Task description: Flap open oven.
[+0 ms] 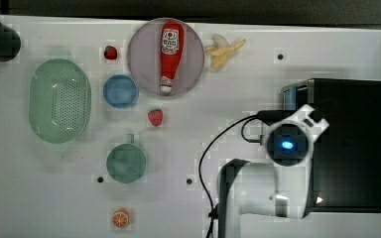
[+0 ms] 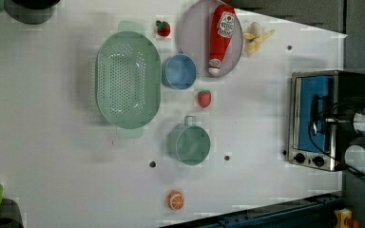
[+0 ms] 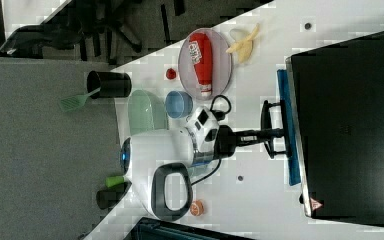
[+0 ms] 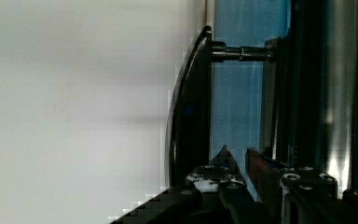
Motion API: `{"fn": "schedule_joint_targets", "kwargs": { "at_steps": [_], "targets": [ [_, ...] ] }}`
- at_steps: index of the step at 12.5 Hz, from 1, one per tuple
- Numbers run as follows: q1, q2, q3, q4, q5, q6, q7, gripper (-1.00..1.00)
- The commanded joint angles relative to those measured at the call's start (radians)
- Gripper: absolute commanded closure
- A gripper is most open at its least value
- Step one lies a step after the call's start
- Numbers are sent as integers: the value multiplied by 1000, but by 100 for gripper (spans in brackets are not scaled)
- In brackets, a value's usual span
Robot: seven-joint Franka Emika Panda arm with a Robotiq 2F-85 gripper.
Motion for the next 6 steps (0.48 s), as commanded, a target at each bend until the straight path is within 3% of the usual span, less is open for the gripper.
{"fn": "schedule_joint_targets", "kwargs": {
  "at_steps": [1,6],
  "targets": [
    [47,29,85,-20,-82,-23,206,65],
    [81,161,167,0,-270,-36,527,65]
  ]
}}
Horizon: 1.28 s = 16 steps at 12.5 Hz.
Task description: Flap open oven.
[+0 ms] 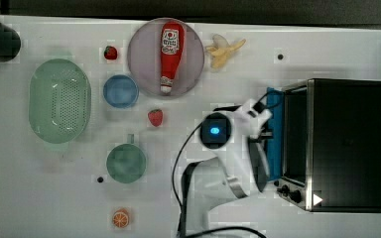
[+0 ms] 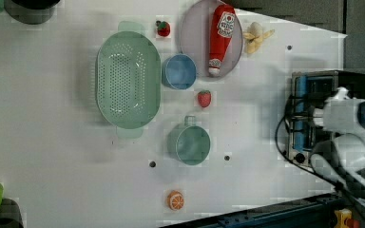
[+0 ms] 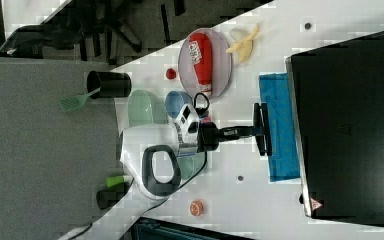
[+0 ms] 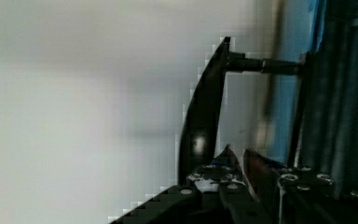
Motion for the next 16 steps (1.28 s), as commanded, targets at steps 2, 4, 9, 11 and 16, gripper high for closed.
{"fn": "schedule_joint_targets", "kwargs": {
  "at_steps": [2,4,9,11,16],
  "targets": [
    [65,118,44,31,-158,-42,343,65],
    [94,181,58,64,-206,-80,456,65],
    [123,239,59,107,-203,-74,524,65],
    [119,190,57,127,-130,-55,537,65],
    [107,-79,44,185,430,-118,566,65]
  ]
}}
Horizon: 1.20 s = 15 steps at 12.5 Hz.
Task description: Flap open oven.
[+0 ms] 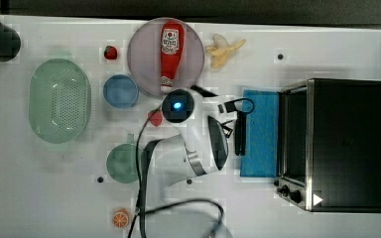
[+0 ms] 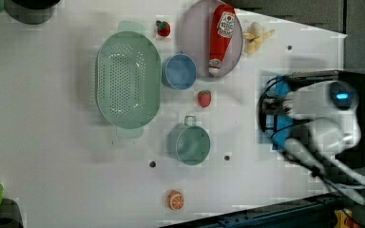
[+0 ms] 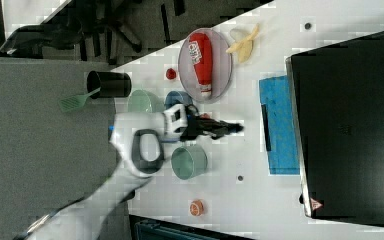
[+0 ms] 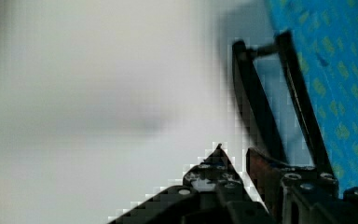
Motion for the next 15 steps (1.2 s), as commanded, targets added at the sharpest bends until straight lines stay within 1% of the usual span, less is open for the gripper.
{"fn": "schedule_joint_targets", "kwargs": {
  "at_steps": [1,2,3,4,6,8,9,11,15],
  "targets": [
    [-12,-205,-24,90,199,-83,71,65],
    [-13,-256,-27,114,274,-154,71,65],
    [-13,-305,-28,143,324,-243,71,65],
    [-13,-349,-29,184,346,-353,76,65],
    [-12,-409,-28,294,342,-576,76,65],
    [-13,-436,-29,388,341,-734,79,65],
    [-13,-441,-31,418,342,-802,108,65],
    [-12,-444,-29,462,343,-816,114,65],
    [-12,-444,-28,461,343,-809,113,65]
  ]
}}
